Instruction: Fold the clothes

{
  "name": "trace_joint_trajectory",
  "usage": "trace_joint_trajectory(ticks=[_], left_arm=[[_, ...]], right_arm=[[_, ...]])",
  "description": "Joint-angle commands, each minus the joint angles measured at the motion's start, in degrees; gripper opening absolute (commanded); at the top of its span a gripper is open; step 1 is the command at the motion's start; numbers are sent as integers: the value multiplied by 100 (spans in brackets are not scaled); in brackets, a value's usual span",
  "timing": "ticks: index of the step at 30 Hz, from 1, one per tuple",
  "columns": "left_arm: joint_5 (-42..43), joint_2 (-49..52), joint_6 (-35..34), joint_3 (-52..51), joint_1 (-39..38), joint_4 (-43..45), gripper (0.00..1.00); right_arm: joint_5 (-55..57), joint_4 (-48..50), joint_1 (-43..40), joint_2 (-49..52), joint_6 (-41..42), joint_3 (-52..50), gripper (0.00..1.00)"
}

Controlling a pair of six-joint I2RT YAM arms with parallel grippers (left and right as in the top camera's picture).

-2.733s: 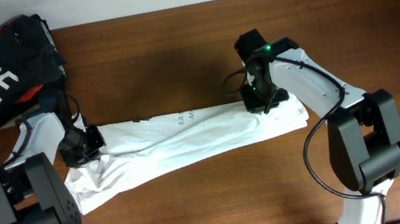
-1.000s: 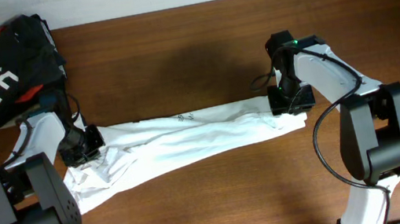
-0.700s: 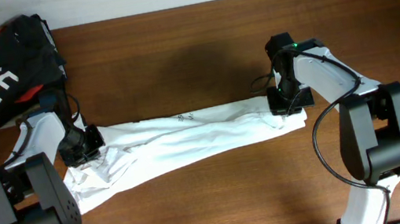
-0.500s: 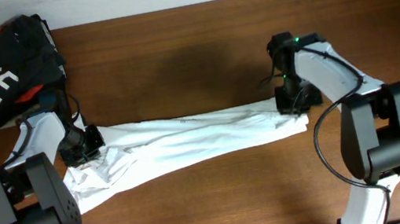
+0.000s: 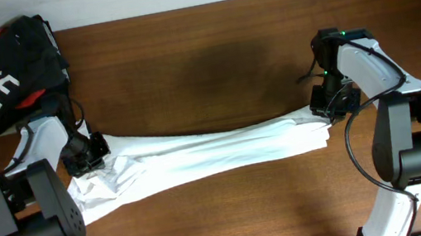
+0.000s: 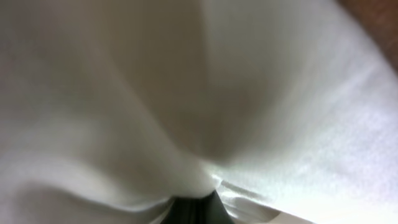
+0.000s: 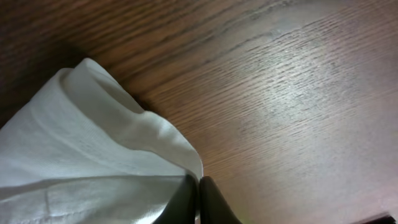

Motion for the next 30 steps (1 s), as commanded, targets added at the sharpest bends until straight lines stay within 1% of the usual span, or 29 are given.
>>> trace_joint_trajectory(ticks=[1, 2, 3, 6, 7, 8, 9, 10, 11, 12, 13, 14, 15, 17, 19, 21, 24, 28, 30], left_arm=[[-494, 201, 50, 363, 101, -732, 0], [-417, 85, 52, 509, 101, -887, 0], [-339, -66, 52, 654, 101, -1019, 0], [-247, -632, 52, 857, 101, -1137, 1], [-238, -905, 52, 857, 101, -1143, 4], [-151, -1145, 52, 857, 101, -1209, 7], [81, -1362, 55, 857, 101, -1272, 7], [400, -1504, 59, 857, 98, -1300, 6], [772, -1593, 116, 855, 68, -1309, 2], [1187, -1631, 374, 855, -4, -1353, 0], [1451, -1628, 570, 835, -155, -1462, 0], [1445, -1624, 568, 743, -348, -1528, 0], [1447, -1624, 566, 535, -636, -1543, 0], [1526, -1624, 566, 170, -1008, -1456, 0], [1532, -1624, 514, -417, -1410, -1093, 0], [1528, -1622, 380, -870, -1539, -710, 0], [1475, -1622, 302, -1355, -1475, -267, 0], [1246, -1622, 177, -1770, -1049, 76, 0], [1226, -1622, 7, -1827, -743, 125, 0]], right_arm=[[525, -48, -216, -90, 181, -31, 43], [529, -61, -236, -111, 179, -7, 60], [527, -127, -282, -168, 179, 66, 64], [522, -411, -487, -450, 175, 404, 65], [474, -538, -562, -638, 144, 551, 63], [162, -575, -588, -861, -127, 658, 59], [-525, -516, -562, -1169, -640, 721, 53], [-1099, -450, -490, -1373, -990, 721, 45], [-1523, -409, -409, -1486, -1163, 721, 40], [-1869, -369, -247, -1541, -1189, 721, 37], [-1952, -323, -72, -1526, -1207, 710, 32], [-1952, -223, 160, -1460, -1250, 651, 23], [-1982, -39, 448, -1364, -1246, 516, 17], [-1998, 236, 861, -1213, -1239, 313, 16], [-1996, 522, 1272, -979, -1012, 111, 17], [-1996, 608, 1495, -745, -933, 24, 16], [-2013, 625, 1633, -396, -743, 2, 14], [-1950, 680, 1624, 33, -743, 2, 14], [-1853, 750, 1624, 254, -739, 2, 18]])
